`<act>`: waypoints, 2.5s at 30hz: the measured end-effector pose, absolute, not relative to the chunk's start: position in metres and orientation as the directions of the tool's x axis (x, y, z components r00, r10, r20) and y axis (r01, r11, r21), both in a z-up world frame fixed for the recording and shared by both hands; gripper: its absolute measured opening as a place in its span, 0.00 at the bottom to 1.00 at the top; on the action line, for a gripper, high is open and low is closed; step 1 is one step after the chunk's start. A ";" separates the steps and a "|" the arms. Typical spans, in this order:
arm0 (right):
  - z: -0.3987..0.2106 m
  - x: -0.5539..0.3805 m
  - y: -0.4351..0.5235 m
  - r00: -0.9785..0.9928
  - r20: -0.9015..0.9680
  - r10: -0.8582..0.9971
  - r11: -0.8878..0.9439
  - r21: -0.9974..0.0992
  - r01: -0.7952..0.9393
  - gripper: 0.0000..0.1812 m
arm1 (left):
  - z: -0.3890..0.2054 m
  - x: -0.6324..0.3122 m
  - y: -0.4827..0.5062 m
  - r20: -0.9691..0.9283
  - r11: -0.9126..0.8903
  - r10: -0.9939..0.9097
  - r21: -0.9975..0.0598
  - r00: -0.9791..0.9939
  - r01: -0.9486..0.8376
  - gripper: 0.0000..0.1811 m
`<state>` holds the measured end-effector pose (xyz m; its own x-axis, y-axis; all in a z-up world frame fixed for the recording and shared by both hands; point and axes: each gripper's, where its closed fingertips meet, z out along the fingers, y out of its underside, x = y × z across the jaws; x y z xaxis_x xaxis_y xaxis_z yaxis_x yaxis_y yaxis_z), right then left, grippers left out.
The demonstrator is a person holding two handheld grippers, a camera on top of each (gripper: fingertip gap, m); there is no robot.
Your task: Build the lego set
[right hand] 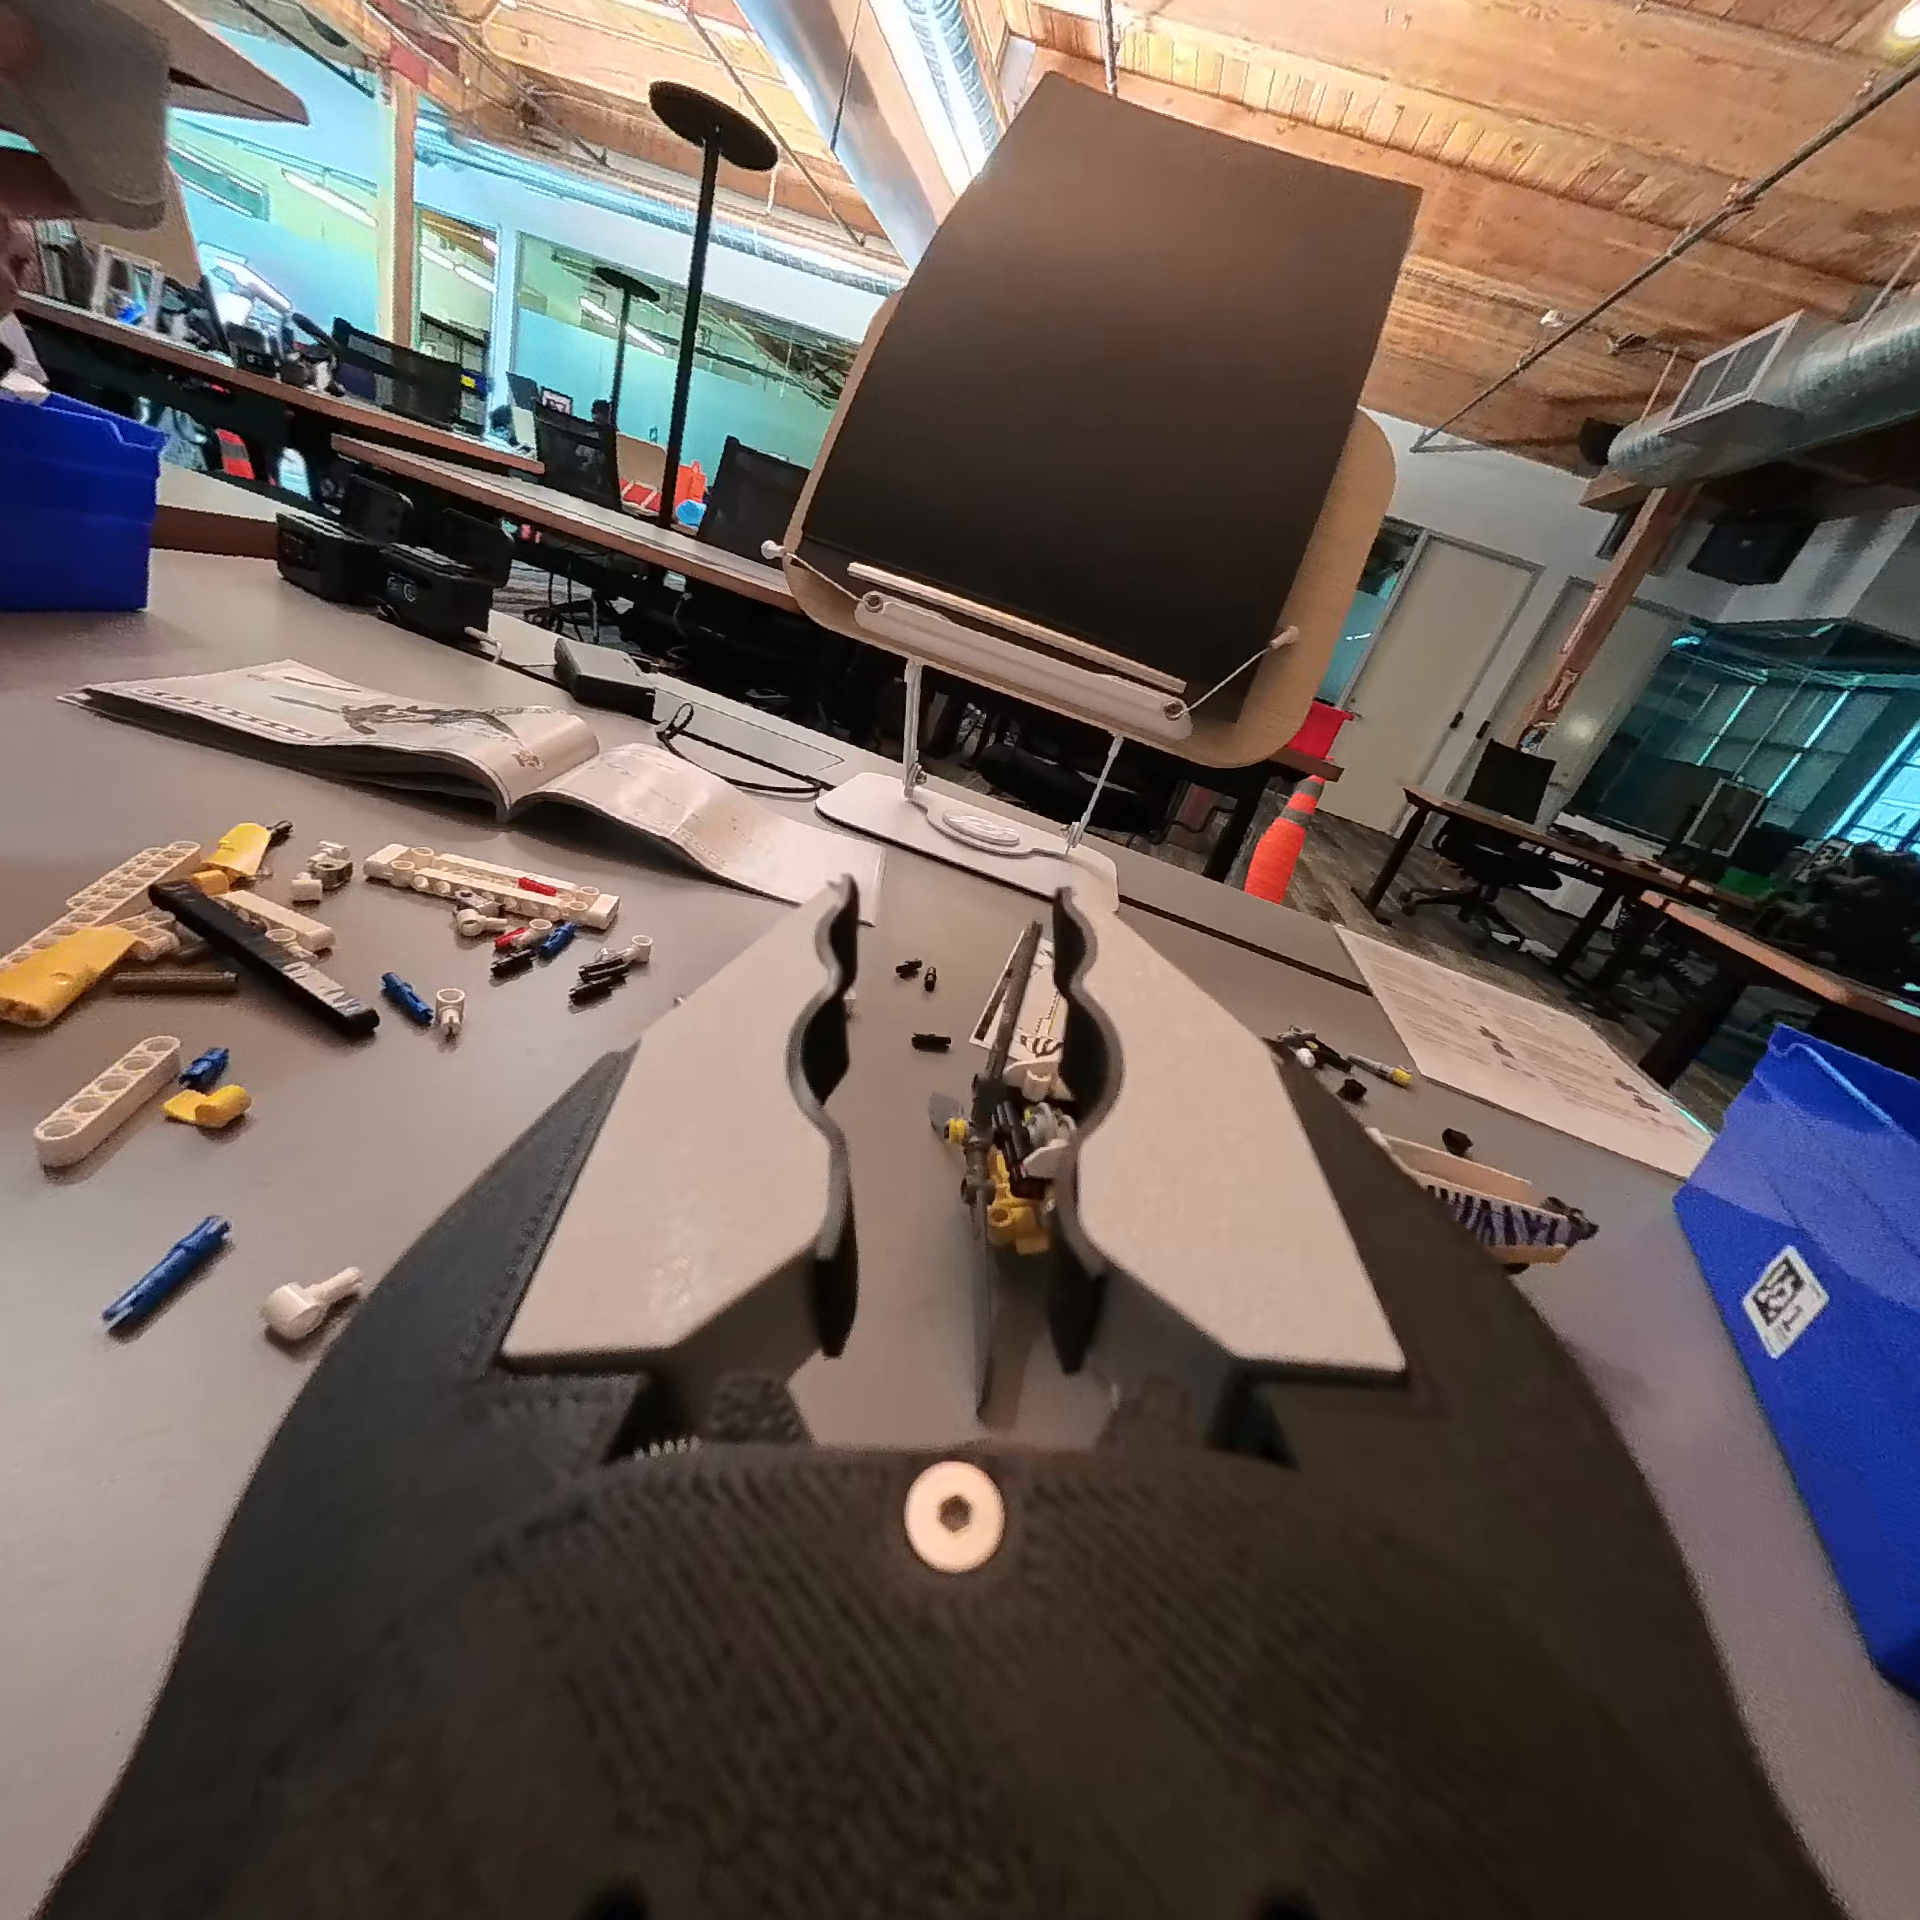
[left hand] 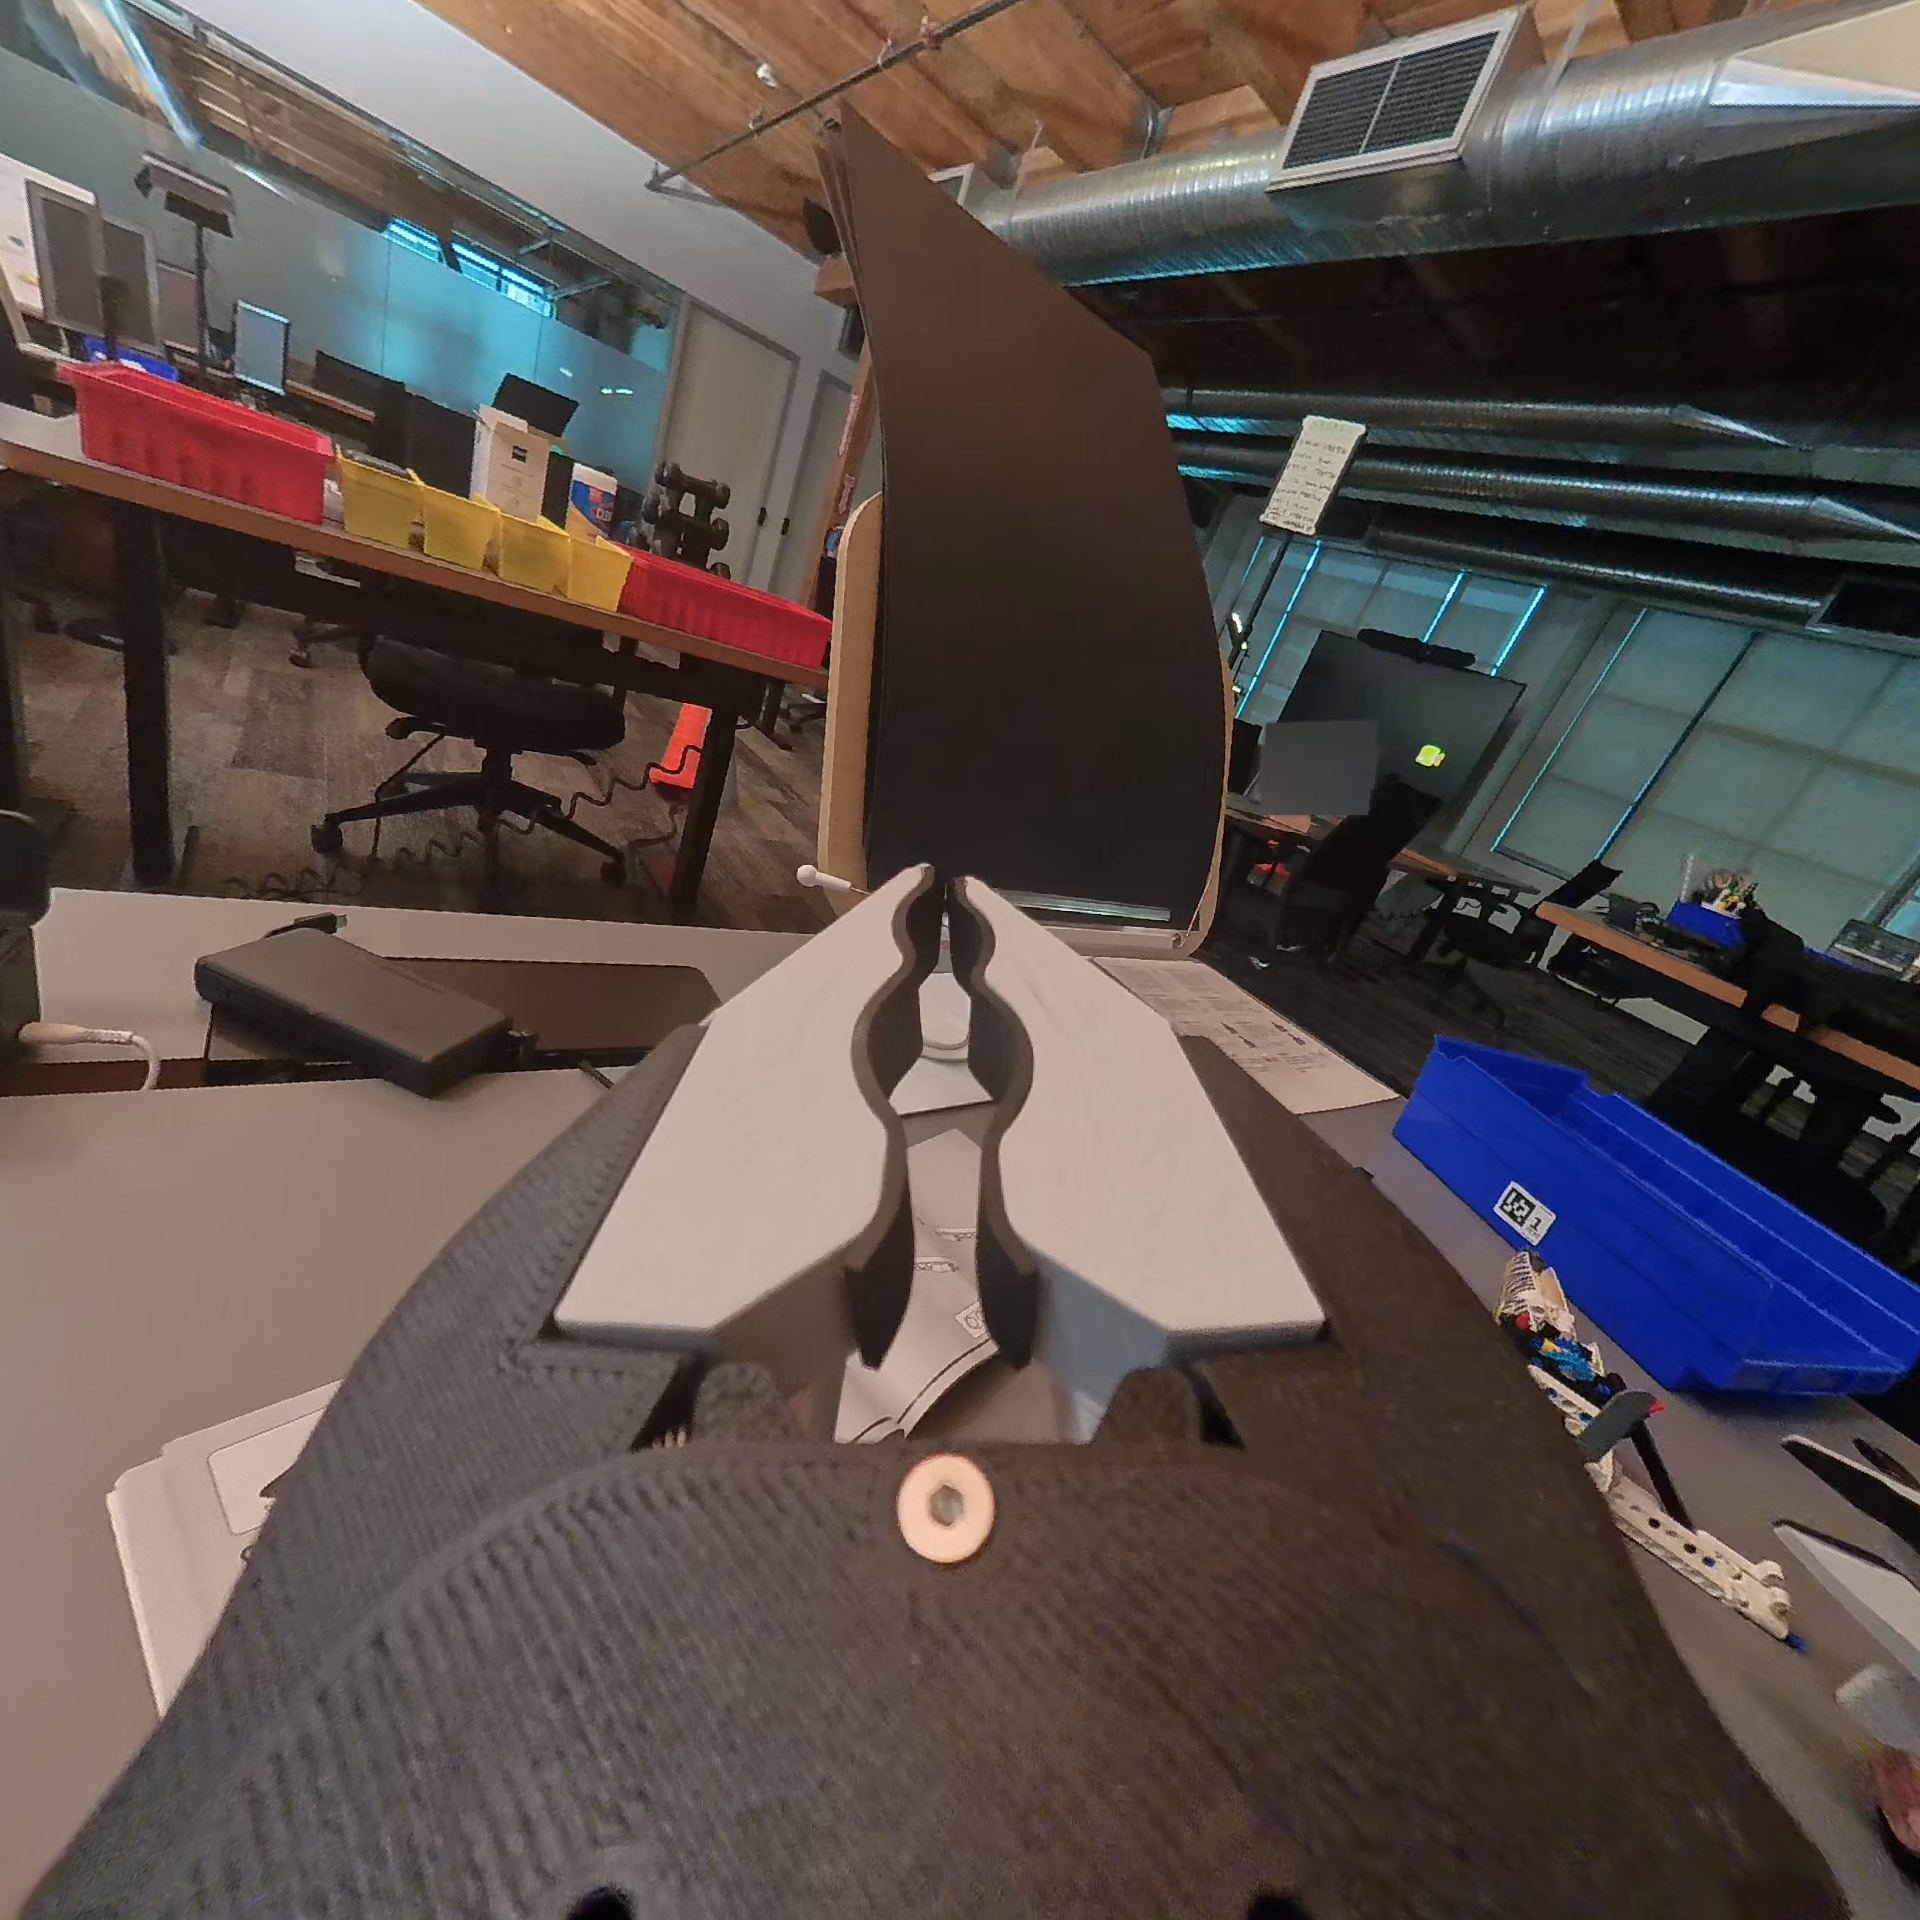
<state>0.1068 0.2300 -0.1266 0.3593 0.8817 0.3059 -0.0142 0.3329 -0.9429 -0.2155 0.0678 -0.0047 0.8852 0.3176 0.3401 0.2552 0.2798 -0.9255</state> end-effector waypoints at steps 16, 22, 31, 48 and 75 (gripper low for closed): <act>-0.125 0.000 0.146 -0.269 0.013 0.963 0.033 -0.997 0.072 0.02 | -0.079 -0.227 0.108 0.326 0.064 0.362 -0.943 0.873 0.325 0.03; -0.106 0.012 0.163 -0.207 0.019 0.978 0.028 -0.999 0.043 0.19 | -0.074 -0.222 0.108 0.260 0.069 0.345 -0.965 0.902 0.252 0.04; -0.131 0.073 0.152 -0.140 -0.013 0.990 -0.011 -1.000 0.013 0.19 | -0.083 -0.218 0.098 0.025 0.005 0.455 -1.000 0.890 0.025 0.00; -0.136 0.026 0.166 -0.228 -0.146 0.963 -0.143 -0.989 0.030 0.34 | -0.141 -0.242 0.065 0.378 0.060 0.533 -0.909 0.757 0.411 0.04; -0.125 0.034 0.162 -0.091 0.160 0.983 0.147 -0.980 -0.137 0.27 | -0.163 -0.271 0.038 0.000 -0.185 0.804 -0.950 0.594 0.250 0.09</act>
<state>0.0340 0.1623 -0.1253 -0.0911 0.9829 0.1599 -0.1374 0.1467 -0.9796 -0.2713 0.0381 -0.1629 0.5942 0.8043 -0.0005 0.2501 -0.1854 -0.9503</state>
